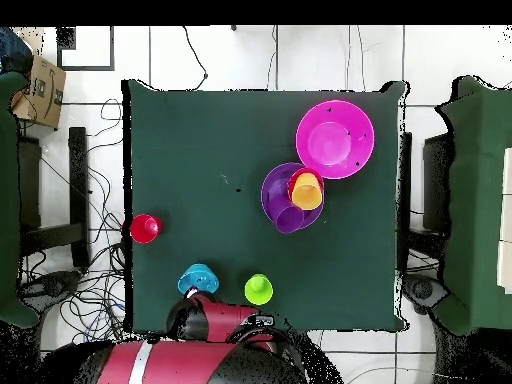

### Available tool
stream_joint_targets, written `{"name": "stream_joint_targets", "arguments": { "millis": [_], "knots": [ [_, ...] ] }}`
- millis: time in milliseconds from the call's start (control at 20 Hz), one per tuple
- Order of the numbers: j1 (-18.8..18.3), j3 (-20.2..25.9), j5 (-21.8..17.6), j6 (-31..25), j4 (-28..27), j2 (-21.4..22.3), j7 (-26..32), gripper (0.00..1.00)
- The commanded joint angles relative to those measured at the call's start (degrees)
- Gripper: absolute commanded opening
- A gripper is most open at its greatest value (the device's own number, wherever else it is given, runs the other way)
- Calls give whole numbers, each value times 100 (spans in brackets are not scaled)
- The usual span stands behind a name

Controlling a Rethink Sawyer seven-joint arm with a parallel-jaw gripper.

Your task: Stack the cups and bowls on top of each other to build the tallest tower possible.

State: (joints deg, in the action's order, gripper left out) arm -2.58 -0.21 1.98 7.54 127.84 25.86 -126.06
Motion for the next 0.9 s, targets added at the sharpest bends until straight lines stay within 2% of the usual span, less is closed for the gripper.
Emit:
{"name": "stream_joint_targets", "arguments": {
  "millis": [50,300,550,900],
  "knots": [
    [-143,358,-77,338,-306,199,-822,100],
    [-315,429,-99,247,-99,585,-872,100],
    [-398,445,-76,190,-19,791,-894,100],
    [-259,454,9,375,-209,561,-939,100]
  ]
}}
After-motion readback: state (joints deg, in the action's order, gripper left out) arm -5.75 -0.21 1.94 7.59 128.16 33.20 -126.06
